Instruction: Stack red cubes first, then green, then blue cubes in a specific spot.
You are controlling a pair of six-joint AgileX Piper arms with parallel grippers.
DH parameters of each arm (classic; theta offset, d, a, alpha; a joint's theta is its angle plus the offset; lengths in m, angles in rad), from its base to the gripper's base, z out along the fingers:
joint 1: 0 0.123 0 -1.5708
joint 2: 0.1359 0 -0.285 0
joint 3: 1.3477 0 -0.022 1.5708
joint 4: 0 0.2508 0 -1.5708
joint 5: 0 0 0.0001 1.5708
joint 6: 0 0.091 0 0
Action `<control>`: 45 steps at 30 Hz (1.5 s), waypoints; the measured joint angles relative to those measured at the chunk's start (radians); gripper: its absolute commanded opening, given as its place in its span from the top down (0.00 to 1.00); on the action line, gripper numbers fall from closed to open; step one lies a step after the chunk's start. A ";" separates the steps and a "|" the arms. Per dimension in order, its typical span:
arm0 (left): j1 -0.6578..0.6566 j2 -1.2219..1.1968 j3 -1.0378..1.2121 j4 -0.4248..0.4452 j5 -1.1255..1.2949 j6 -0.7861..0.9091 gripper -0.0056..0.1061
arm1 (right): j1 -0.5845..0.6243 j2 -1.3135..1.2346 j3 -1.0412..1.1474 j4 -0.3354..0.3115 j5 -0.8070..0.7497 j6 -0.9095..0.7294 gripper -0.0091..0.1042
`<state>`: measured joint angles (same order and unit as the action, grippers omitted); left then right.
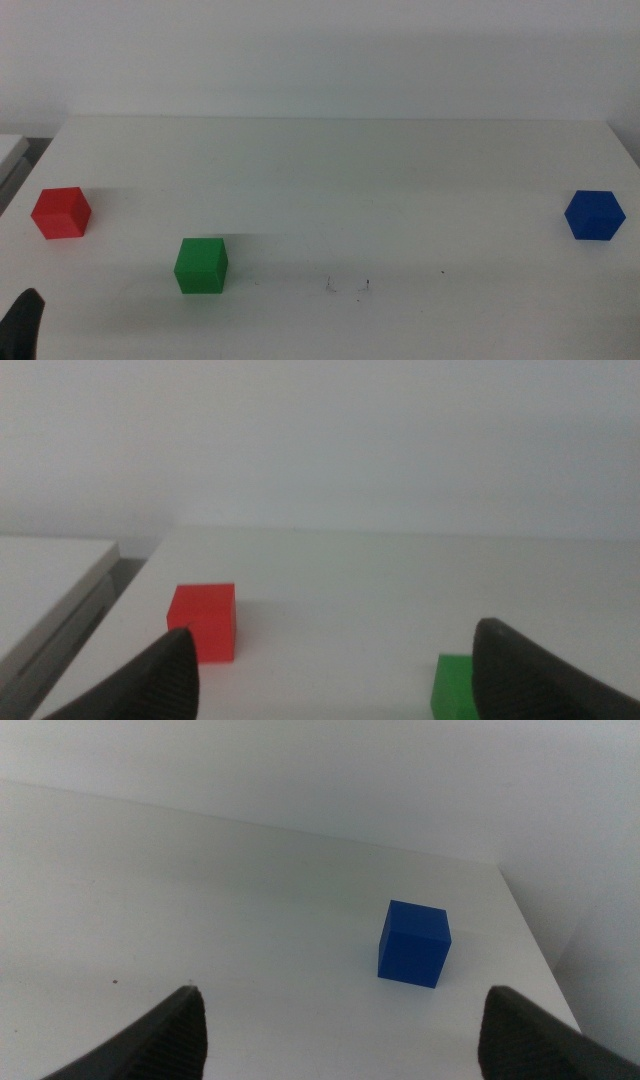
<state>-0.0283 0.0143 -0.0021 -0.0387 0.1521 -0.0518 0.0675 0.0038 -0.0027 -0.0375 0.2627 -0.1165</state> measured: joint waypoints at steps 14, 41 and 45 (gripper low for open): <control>0.000 0.890 -0.809 0.018 0.645 0.000 0.11 | 0.000 0.000 0.000 0.000 0.000 0.000 0.10; 0.246 1.924 -1.514 -0.044 0.816 0.209 0.11 | 0.000 0.000 0.000 0.000 0.000 0.000 0.10; 0.251 1.985 -1.514 -0.044 0.792 0.209 0.11 | 0.000 0.000 0.000 0.000 0.000 0.000 0.10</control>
<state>0.2230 1.9994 -1.5158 -0.0829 0.9438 0.1573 0.0675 0.0038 -0.0027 -0.0375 0.2627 -0.1165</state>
